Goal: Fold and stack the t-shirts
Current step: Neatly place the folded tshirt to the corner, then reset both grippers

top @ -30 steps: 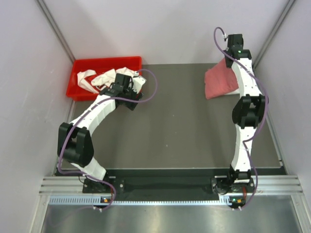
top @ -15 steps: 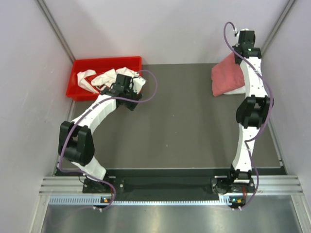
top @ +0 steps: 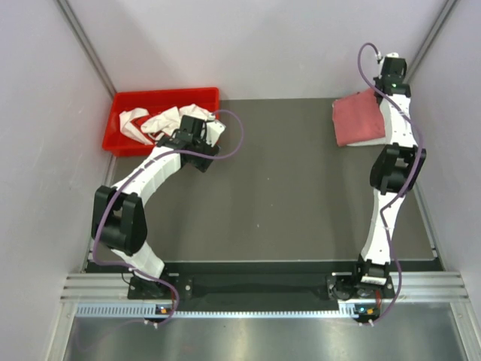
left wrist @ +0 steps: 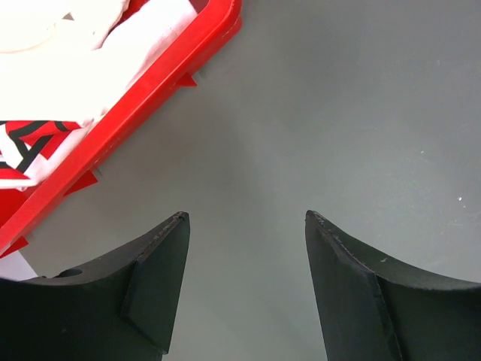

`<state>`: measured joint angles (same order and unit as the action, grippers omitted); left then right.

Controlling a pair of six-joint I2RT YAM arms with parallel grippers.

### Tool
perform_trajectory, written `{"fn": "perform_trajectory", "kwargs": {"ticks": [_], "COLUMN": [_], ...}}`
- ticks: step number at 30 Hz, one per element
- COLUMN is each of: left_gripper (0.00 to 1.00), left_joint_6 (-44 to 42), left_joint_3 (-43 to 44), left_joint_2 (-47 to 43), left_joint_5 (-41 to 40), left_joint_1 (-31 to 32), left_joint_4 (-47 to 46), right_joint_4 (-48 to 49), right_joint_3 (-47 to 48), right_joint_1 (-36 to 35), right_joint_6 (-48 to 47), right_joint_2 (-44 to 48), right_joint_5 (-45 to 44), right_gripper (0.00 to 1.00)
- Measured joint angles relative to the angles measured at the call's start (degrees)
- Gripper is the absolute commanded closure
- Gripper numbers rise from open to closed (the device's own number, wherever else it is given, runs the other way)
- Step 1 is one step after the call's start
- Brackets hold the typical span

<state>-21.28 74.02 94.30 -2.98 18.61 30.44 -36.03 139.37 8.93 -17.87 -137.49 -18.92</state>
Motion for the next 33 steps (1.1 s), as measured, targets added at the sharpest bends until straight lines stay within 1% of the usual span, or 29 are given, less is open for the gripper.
{"fn": "perform_trajectory", "kwargs": {"ticks": [3, 4, 5, 6, 7, 8, 9, 11, 13, 15, 17, 18, 20, 21, 23, 24, 25, 26, 27, 28, 30, 33], "left_gripper": [0.32, 0.32, 0.32, 0.32, 0.32, 0.32, 0.32, 0.32, 0.32, 0.32, 0.32, 0.32, 0.32, 0.32, 0.32, 0.32, 0.32, 0.32, 0.32, 0.32, 0.32, 0.32], "left_joint_6": [-0.31, -0.39, -0.52, -0.61, -0.74, -0.83, -0.94, -0.98, -1.05, -1.16, -1.18, -1.18, -1.18, -1.18, -1.2, -1.2, -1.2, -1.22, -1.25, -1.31, -1.44, -1.73], "left_joint_3": [-0.24, -0.35, -0.44, -0.46, -0.46, -0.44, -0.44, -0.46, -0.52, -0.57, -0.59, -0.59, -0.59, -0.59, -0.66, -0.79, -1.01, -1.44, -1.95, -2.49, -3.61, -4.87], "left_joint_2": [0.0, 0.0, 0.0, 0.04, 0.13, 0.28, 0.52, 1.07, 1.51, 1.75, 1.77, 1.77, 1.77, 1.77, 1.77, 1.75, 1.68, 1.51, 1.2, 0.92, 0.17, -0.85], "left_joint_5": [-0.63, -0.87, -1.01, -1.03, -1.11, -1.14, -1.14, -1.14, -1.14, -1.09, -0.96, -0.94, -0.92, -0.92, -0.9, -0.85, -0.76, -0.7, -0.68, -0.68, -0.68, -0.7], "left_joint_1": [0.0, 0.0, 0.0, 0.0, 0.0, 0.0, 0.0, 0.0, 0.0, 0.0, 0.0, 0.0, 0.0, 0.0, 0.0, 0.0, 0.0, 0.0, 0.0, 0.0, 0.0, 0.0], "left_joint_4": [-0.02, 0.02, 0.0, 0.02, 0.0, 0.0, 0.0, 0.04, 0.04, 0.07, 0.09, 0.07, 0.11, 0.13, 0.13, 0.09, 0.09, 0.04, 0.04, 0.07, 0.07, 0.0], "right_joint_4": [3.61, 4.46, 5.4, 6.62, 7.82, 8.66, 9.86, 11.65, 13.31, 15.17, 16.04, 16.7, 17.16, 17.11, 17.18, 17.29, 17.44, 17.97, 19.12, 19.69, 20.76, 21.77], "right_joint_3": [-1.95, -2.67, -3.3, -3.74, -3.89, -4.0, -4.0, -4.11, -4.39, -5.4, -8.33, -10.82, -16.63, -20.09, -25.64, -29.07, -31.8, -34.53, -37.9, -40.26, -43.89, -45.16], "right_joint_1": [0.61, 0.66, 0.7, 0.7, 0.7, 0.68, 0.68, 0.68, 0.68, 0.68, 0.66, 0.61, 0.2, 0.09, -0.15, -0.24, -0.37, -0.48, -0.59, -0.7, -0.92, -1.07], "right_joint_6": [-0.44, -0.55, -0.61, -0.68, -0.63, -0.68, -0.68, -1.14, -1.38, -0.98, -0.44, 0.02, 1.03, 1.66, 3.85, 5.51, 6.97, 8.92, 11.02, 12.63, 16.44, 19.63], "right_joint_2": [-2.01, -2.56, -3.13, -3.85, -4.61, -5.03, -5.62, -6.01, -6.01, -5.6, -4.04, -2.64, 1.11, 3.58, 8.15, 11.13, 13.64, 16.09, 18.84, 20.79, 23.5, 22.99], "right_joint_5": [-0.42, -0.52, -0.83, -1.38, -2.12, -2.82, -4.22, -6.64, -9.35, -11.21, -11.87, -11.87, -10.93, -9.9, -6.91, -4.52, -2.49, -0.2, 1.86, 3.67, 7.28, 13.27], "right_gripper": [1.0, 0.98, 0.89, 0.53, 0.37, 0.25, 0.1, 0.01, 0.0, 0.0, 0.0, 0.02, 0.1, 0.28, 0.51, 0.68, 0.76, 0.81, 0.95, 1.0, 1.0, 1.0]}}
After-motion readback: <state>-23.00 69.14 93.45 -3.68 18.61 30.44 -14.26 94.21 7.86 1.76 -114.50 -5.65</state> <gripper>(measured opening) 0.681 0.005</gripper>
